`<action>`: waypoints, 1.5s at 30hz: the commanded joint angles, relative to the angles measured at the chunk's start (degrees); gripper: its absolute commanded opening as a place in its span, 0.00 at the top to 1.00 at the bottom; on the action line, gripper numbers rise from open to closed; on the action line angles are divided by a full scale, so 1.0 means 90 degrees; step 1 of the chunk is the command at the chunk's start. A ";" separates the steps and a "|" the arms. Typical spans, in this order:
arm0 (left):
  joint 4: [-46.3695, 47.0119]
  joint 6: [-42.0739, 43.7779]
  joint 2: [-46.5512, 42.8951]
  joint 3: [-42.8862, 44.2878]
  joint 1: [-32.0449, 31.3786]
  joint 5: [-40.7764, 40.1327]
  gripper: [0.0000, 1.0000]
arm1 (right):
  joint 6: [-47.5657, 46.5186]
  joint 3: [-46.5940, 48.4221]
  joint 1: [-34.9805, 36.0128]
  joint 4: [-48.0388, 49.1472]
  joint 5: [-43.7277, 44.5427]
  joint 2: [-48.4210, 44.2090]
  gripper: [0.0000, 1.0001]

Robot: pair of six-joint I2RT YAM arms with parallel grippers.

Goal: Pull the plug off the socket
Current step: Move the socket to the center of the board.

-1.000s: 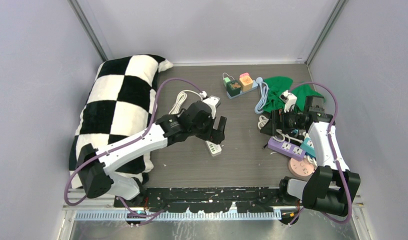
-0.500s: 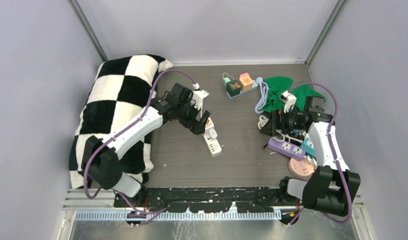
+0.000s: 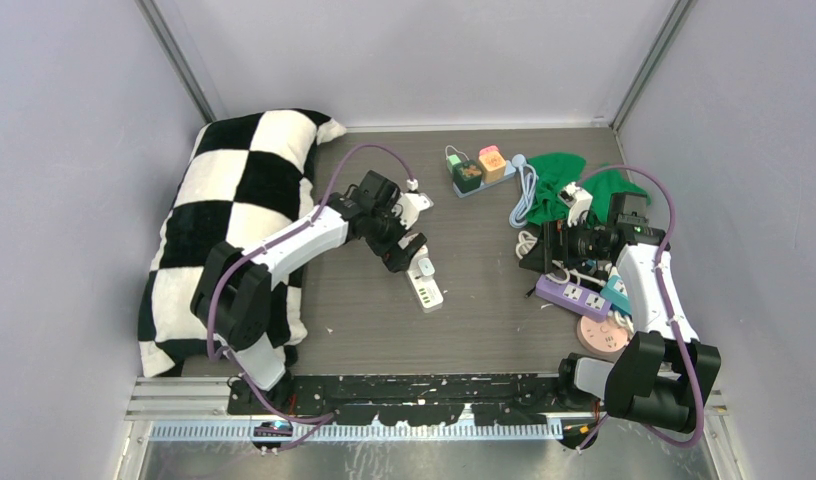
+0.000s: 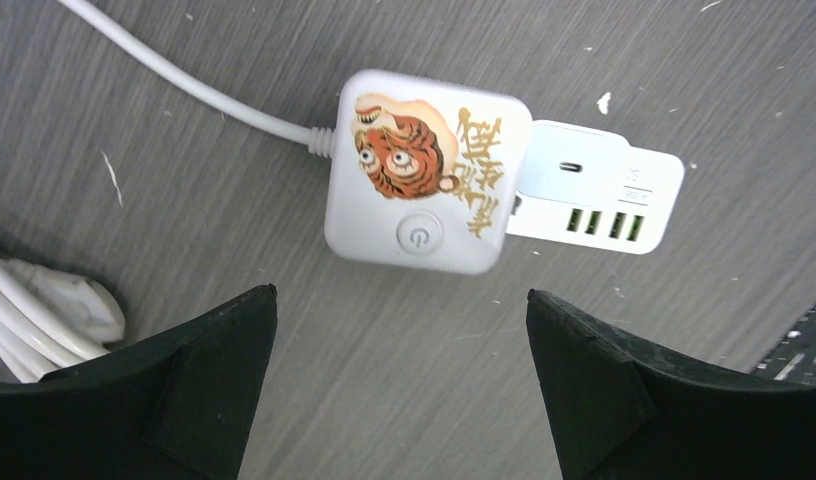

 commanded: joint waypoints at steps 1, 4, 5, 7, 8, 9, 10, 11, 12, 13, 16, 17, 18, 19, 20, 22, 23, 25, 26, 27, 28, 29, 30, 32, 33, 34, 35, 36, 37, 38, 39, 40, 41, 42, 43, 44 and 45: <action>0.0557 0.0596 0.0168 0.0255 0.0030 0.0063 0.06 | -0.0144 -0.0011 -0.0010 0.0029 -0.0084 0.0053 0.00; 0.0450 0.0661 0.0410 0.0420 0.0029 0.0216 0.09 | -0.0154 0.0003 -0.0011 0.0028 -0.0082 0.0074 0.00; 0.0398 0.0673 0.0475 0.0479 0.0025 0.0293 0.10 | -0.0160 0.0000 -0.0009 0.0028 -0.0082 0.0082 0.00; 0.0367 0.0665 0.0576 0.0554 0.0032 0.0477 0.12 | -0.0156 -0.0001 -0.0007 0.0002 -0.0077 0.0089 0.00; 0.0388 0.0641 0.0602 0.0563 0.0033 0.0563 0.12 | -0.0157 0.0002 -0.0015 0.0000 -0.0079 0.0097 0.00; 0.0418 0.0628 0.0617 0.0556 0.0033 0.0667 0.13 | -0.0154 0.0000 -0.0007 -0.0001 -0.0077 0.0099 0.00; 0.0487 0.0593 0.0619 0.0534 0.0034 0.0724 0.14 | -0.0162 0.0004 -0.0014 -0.0001 -0.0073 0.0106 0.00; 0.0549 0.0551 0.0615 0.0496 0.0034 0.0765 0.14 | -0.0168 0.0002 -0.0009 -0.0001 -0.0073 0.0112 0.00; 0.0635 0.0508 0.0610 0.0452 0.0027 0.0780 0.15 | -0.0169 0.0003 -0.0009 -0.0001 -0.0073 0.0115 0.00; 0.0712 0.0451 0.0610 0.0405 0.0028 0.0790 0.16 | -0.0172 0.0008 -0.0020 0.0000 -0.0073 0.0114 0.00; 0.0881 0.0325 0.0595 0.0287 0.0031 0.0812 0.19 | -0.0182 0.0009 -0.0010 -0.0001 -0.0067 0.0117 0.00; 0.0944 0.0284 0.0577 0.0237 0.0025 0.0820 0.21 | -0.0181 0.0009 -0.0014 -0.0001 -0.0066 0.0118 0.00; 0.1011 0.0255 0.0555 0.0190 0.0031 0.0821 0.22 | -0.0176 0.0009 -0.0014 -0.0001 -0.0068 0.0125 0.00; 0.1065 0.0218 0.0535 0.0138 0.0029 0.0830 0.23 | -0.0176 0.0009 -0.0019 -0.0001 -0.0063 0.0119 0.00; 0.1105 0.0202 0.0523 0.0102 0.0030 0.0844 0.24 | -0.0180 0.0009 -0.0015 -0.0001 -0.0064 0.0125 0.00; 0.1136 0.0156 0.0512 0.0053 0.0029 0.0875 0.32 | -0.0174 0.0009 -0.0014 -0.0001 -0.0068 0.0128 0.00; 0.1106 0.0129 0.0519 0.0051 0.0025 0.0877 0.36 | -0.0181 0.0011 -0.0012 -0.0001 -0.0068 0.0131 0.00; 0.1050 0.0038 0.0531 0.0051 0.0025 0.0845 0.47 | -0.0177 0.0009 -0.0014 -0.0002 -0.0077 0.0137 0.00; 0.1024 -0.0019 0.0532 0.0046 0.0032 0.0833 0.53 | -0.0180 0.0011 -0.0014 -0.0001 -0.0076 0.0137 0.00; 0.1020 -0.0134 0.0518 0.0035 0.0025 0.0823 0.58 | -0.0179 0.0009 -0.0014 -0.0001 -0.0073 0.0131 0.00; 0.1028 -0.0203 0.0501 0.0010 0.0031 0.0799 0.65 | -0.0183 0.0010 -0.0011 -0.0007 -0.0074 0.0136 0.00; 0.1049 -0.0380 0.0480 -0.0013 0.0030 0.0783 0.70 | -0.0183 0.0009 -0.0014 -0.0010 -0.0081 0.0132 0.00; 0.1065 -0.0540 0.0453 -0.0041 0.0029 0.0776 0.74 | -0.0189 0.0009 -0.0012 -0.0015 -0.0082 0.0133 0.00; 0.1075 -0.0915 0.0409 -0.0074 0.0022 0.0754 0.81 | -0.0183 -0.0001 -0.0011 -0.0011 -0.0092 0.0128 0.00; 0.1078 -0.1119 0.0392 -0.0084 0.0014 0.0727 0.83 | -0.0192 -0.0001 -0.0012 -0.0011 -0.0099 0.0121 0.00; 0.1073 -0.1321 0.0379 -0.0110 -0.0006 0.0687 0.85 | -0.0187 -0.0001 -0.0009 -0.0012 -0.0113 0.0122 0.00; 0.1059 -0.1511 0.0368 -0.0136 -0.0050 0.0615 0.86 | -0.0189 -0.0008 -0.0014 -0.0013 -0.0128 0.0121 0.00; 0.1060 -0.1664 0.0350 -0.0173 -0.0084 0.0497 0.87 | -0.0198 -0.0010 -0.0007 -0.0011 -0.0142 0.0133 0.00; 0.1063 -0.1870 0.0331 -0.0217 -0.0172 0.0319 0.88 | -0.0195 -0.0011 0.0000 -0.0013 -0.0148 0.0134 0.00; 0.1063 -0.2008 0.0306 -0.0246 -0.0275 0.0170 0.91 | -0.0196 -0.0015 0.0012 -0.0010 -0.0150 0.0141 0.00; 0.1065 -0.2152 0.0276 -0.0296 -0.0460 -0.0088 0.94 | -0.0196 -0.0020 0.0030 -0.0001 -0.0158 0.0141 0.00; 0.1079 -0.2332 0.0262 -0.0329 -0.0604 -0.0241 0.96 | -0.0198 -0.0029 0.0056 0.0004 -0.0168 0.0144 0.00; 0.1080 -0.2485 0.0259 -0.0352 -0.0735 -0.0380 0.97 | -0.0191 -0.0043 0.0085 0.0017 -0.0188 0.0149 0.00; 0.1068 -0.2701 0.0266 -0.0366 -0.0858 -0.0581 0.99 | -0.0190 -0.0062 0.0121 0.0044 -0.0197 0.0144 0.00; 0.1044 -0.2919 0.0284 -0.0356 -0.0968 -0.0741 1.00 | -0.0177 -0.0080 0.0166 0.0075 -0.0209 0.0141 0.00; 0.0994 -0.3142 0.0313 -0.0351 -0.1068 -0.0901 1.00 | -0.0168 -0.0100 0.0221 0.0114 -0.0218 0.0146 0.00; 0.0951 -0.3378 0.0339 -0.0342 -0.1164 -0.1065 1.00 | -0.0165 -0.0133 0.0292 0.0166 -0.0219 0.0140 0.00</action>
